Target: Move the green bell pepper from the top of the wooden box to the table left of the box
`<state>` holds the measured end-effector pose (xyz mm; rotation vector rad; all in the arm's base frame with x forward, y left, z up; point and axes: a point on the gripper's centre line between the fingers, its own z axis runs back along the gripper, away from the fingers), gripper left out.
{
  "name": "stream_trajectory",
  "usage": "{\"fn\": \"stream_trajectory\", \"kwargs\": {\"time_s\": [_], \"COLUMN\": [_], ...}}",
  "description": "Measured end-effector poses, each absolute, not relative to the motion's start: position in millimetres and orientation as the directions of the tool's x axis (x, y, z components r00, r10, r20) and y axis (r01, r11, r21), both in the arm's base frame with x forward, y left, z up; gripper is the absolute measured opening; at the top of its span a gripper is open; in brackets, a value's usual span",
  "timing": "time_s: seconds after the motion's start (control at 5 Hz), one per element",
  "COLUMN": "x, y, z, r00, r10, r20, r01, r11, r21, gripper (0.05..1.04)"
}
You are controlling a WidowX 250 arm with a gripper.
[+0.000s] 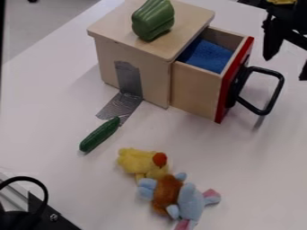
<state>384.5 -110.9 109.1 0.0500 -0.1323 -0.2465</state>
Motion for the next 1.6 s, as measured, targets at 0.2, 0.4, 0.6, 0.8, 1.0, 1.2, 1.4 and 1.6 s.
{"fn": "stream_trajectory", "kwargs": {"time_s": [0.2, 0.4, 0.6, 0.8, 1.0, 1.2, 1.4, 1.6], "x": [387.4, 383.2, 367.7, 347.8, 335.0, 333.7, 334.0, 334.4], "y": [-85.5, -57.9, -24.4, 8.0, 33.3, 51.2, 69.4, 75.2], "z": [134.8, 167.7, 195.1, 204.3, 192.2, 182.4, 159.1, 145.5], "r00": [0.963, 0.956, 0.954, 0.962, 0.975, 0.981, 0.991, 0.995], "r10": [-0.229, -0.228, -0.215, -0.181, -0.133, -0.116, -0.094, -0.09], "r20": [0.143, 0.186, 0.21, 0.206, 0.177, 0.156, 0.091, 0.051], "r01": [0.221, 0.214, 0.202, 0.165, 0.12, 0.104, 0.086, 0.086], "r11": [0.973, 0.972, 0.976, 0.982, 0.989, 0.991, 0.993, 0.993], "r21": [0.072, 0.095, 0.086, 0.091, 0.085, 0.08, 0.085, 0.081], "gripper": [1.001, 1.001, 1.001, 1.001, 1.001, 1.001, 1.001, 1.001]}}
